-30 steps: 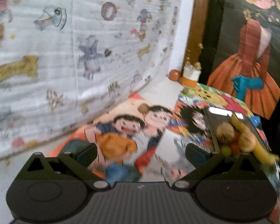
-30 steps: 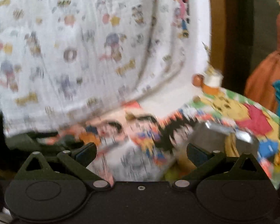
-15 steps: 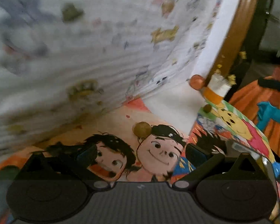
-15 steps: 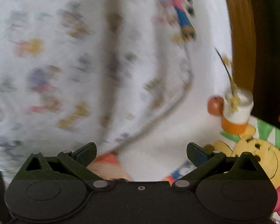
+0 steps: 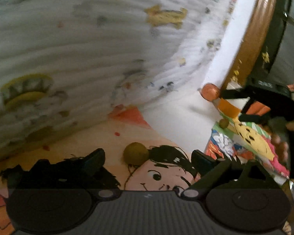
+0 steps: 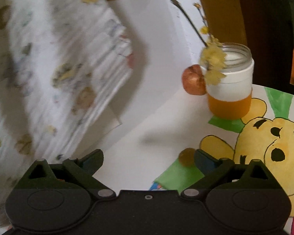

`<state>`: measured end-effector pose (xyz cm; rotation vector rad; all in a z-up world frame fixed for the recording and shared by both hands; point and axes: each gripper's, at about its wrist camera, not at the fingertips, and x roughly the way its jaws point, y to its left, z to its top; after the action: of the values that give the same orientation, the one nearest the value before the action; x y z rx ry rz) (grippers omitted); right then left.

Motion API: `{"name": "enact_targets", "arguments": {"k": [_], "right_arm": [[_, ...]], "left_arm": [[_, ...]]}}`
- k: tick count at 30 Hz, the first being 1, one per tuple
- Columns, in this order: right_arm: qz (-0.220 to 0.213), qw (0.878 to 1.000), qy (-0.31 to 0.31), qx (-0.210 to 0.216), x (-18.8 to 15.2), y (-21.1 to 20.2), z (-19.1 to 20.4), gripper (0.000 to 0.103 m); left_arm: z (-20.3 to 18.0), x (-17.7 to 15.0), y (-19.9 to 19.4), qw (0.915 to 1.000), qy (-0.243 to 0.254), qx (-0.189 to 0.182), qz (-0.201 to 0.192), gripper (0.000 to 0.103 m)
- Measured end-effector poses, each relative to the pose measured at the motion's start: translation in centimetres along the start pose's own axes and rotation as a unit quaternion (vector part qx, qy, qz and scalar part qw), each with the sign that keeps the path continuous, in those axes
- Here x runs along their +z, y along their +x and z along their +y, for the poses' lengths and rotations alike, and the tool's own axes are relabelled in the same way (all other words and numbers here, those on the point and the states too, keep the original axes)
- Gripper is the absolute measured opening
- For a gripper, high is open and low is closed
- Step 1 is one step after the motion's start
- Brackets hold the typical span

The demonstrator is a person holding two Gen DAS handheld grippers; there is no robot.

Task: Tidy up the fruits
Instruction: 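Move both open tools toward the small brown longans beside the jar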

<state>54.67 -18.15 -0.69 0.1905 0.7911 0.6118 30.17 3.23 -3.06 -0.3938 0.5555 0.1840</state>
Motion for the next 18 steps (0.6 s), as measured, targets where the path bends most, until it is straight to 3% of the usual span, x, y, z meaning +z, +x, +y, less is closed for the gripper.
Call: {"name": "enact_targets", "arguments": {"k": [7,18], "right_arm": [[0.013,0.999,0.030,0.008,0.0,2.4,-2.0,0.093],[0.039,0.998,-0.001,0.047,-1.4,3.7,-0.9,0.078]], "left_arm": [[-0.3,0.1,0.6,0.9995,-0.021,-0.023,-0.004,0.081],[-0.1,0.5,1.9,0.9981,-0.037,-0.048,0.002,0.059]]}}
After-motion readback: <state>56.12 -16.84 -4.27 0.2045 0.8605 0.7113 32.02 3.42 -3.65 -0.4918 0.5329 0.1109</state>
